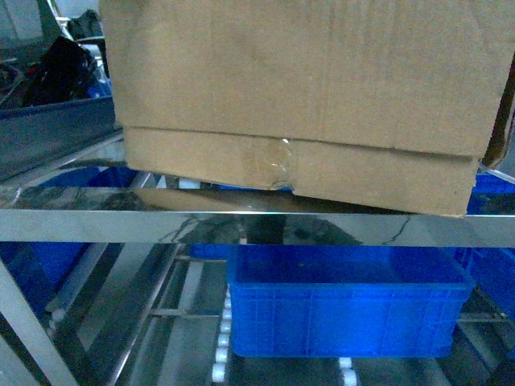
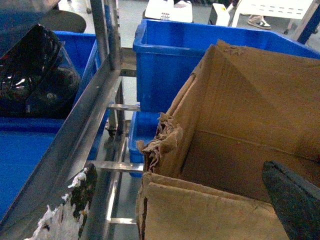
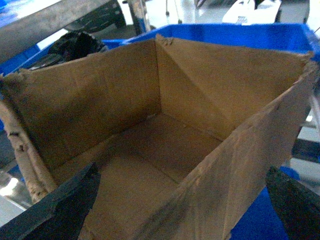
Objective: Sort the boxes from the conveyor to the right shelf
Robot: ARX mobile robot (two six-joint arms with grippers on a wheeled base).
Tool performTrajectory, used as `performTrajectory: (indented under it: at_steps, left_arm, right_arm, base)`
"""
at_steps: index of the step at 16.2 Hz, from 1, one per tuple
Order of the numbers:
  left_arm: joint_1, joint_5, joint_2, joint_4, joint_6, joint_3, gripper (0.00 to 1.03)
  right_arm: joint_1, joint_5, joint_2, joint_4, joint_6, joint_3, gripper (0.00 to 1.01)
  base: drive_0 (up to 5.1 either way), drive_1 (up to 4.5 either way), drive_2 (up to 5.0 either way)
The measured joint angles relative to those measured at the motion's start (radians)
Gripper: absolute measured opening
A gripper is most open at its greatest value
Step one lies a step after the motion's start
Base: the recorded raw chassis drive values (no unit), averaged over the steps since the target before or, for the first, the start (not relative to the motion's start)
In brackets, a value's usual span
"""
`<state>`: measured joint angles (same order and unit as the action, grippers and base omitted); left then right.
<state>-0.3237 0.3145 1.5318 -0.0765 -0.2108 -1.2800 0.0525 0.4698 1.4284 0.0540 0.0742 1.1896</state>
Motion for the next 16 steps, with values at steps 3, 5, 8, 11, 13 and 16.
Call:
performTrajectory:
  at_steps: [3, 5, 8, 11, 13, 16]
  left_arm:
    - [0.0, 0.0, -0.013, 0.01, -0.01, 0.015, 0.98]
    - [-0.009, 0.004, -0.049, 0.039, -0.011, 0.045, 0.98]
    - [-0.017, 0.017, -0.159, -0.029, -0.019, 0.057, 0.98]
    - [-0.01, 0.0, -0.237, -0.178, -0.029, 0.092, 0.98]
    - [0.024, 0.008, -0.319, -0.244, -0.035, 0.168, 0.98]
    - [0.045, 0.04, -0.381, -0.252, -0.054, 0.21, 0.98]
  right_arm:
    - [0.008, -0.031, -0.013, -0.116, 0.007, -0.038, 0.98]
    - [0.028, -0.063, -0.058, -0.217, 0.06, -0.065, 0.98]
    - [0.047, -0.047, -0.15, -0.093, 0.112, -0.068, 0.98]
    - [0.046, 0.015, -0.253, 0.145, 0.112, -0.132, 0.98]
    - [0.029, 0.074, -0.357, 0.31, 0.1, -0.164, 0.98]
    - [0.006, 0.081, -0.38, 0.384, 0.097, -0.159, 0.98]
  base:
    - [0.0, 0.0, 0.0]
    - [0.0, 0.0, 0.0]
    - [0.0, 0.0, 0.0]
    - [0.0, 0.0, 0.0]
    - [0.0, 0.0, 0.0]
    - [0.0, 0.0, 0.0]
